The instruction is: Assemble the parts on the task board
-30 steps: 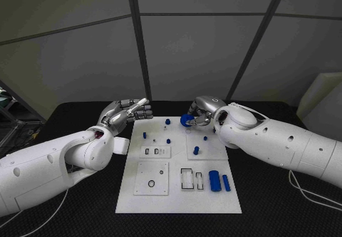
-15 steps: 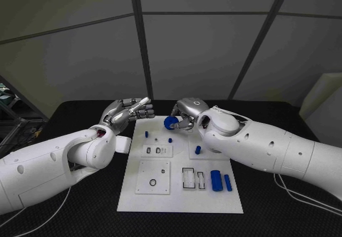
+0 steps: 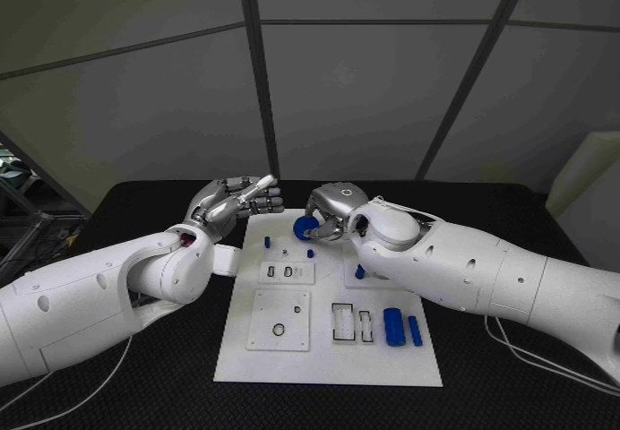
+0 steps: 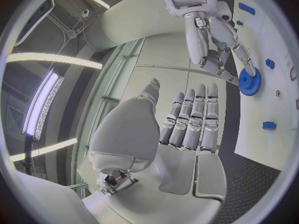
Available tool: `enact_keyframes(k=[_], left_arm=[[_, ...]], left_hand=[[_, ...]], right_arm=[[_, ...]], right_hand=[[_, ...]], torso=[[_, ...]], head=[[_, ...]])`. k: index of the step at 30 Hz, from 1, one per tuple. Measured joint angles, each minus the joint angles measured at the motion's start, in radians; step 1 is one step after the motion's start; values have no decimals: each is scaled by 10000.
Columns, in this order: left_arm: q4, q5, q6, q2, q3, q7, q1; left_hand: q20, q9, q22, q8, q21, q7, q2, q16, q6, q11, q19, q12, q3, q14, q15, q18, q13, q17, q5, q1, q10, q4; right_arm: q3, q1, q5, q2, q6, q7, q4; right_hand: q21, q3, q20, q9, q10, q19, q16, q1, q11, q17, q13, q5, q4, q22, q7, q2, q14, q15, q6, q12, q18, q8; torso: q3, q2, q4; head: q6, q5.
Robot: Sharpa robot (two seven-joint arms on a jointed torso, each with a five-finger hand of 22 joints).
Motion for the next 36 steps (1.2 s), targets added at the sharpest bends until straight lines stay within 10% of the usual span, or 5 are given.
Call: enact_keyframes(k=[16,25,36], left_arm=[[-12,0,3,18,1,-8,1],[-14,-1,3,10,1,-13,2],[-14,-1,2,1,1,-22,3]], left_hand=[[0,1,1,0,0,0,0,1,0,0,0,0,0,0,0,0,0,0,0,0,0,0],[0,1,2,0,0,0,0,1,0,0,0,0,0,0,0,0,0,0,0,0,0,0],[0,1,-14,-42,0,0,53,-61,0,0,0,-58,-43,0,0,0,0,-13,-42,53,0,-42]], right_arm=[[-17,-7,-85,369,192,43,-579],[-19,-7,-67,371,631,55,-599],[-10,2,232,339,1029,159,-612]], right_hand=[[0,-155,77,-284,-340,-2,-54,-620,339,-1,-637,-311,158,0,325,-378,-37,112,-1439,-665,2,-182],[0,-349,144,-424,-342,1,-57,-1165,341,-1,-632,-311,1397,0,379,-606,-38,183,-1493,-706,3,-182],[0,-304,143,-463,-342,1,-57,-1238,341,-2,-438,-311,1974,0,340,-532,-38,183,-1460,-542,3,-204]], torso=[[2,-7,-16],[7,-7,-22],[7,-8,-22]], head=[[-4,12],[-26,6],[-26,-6]])
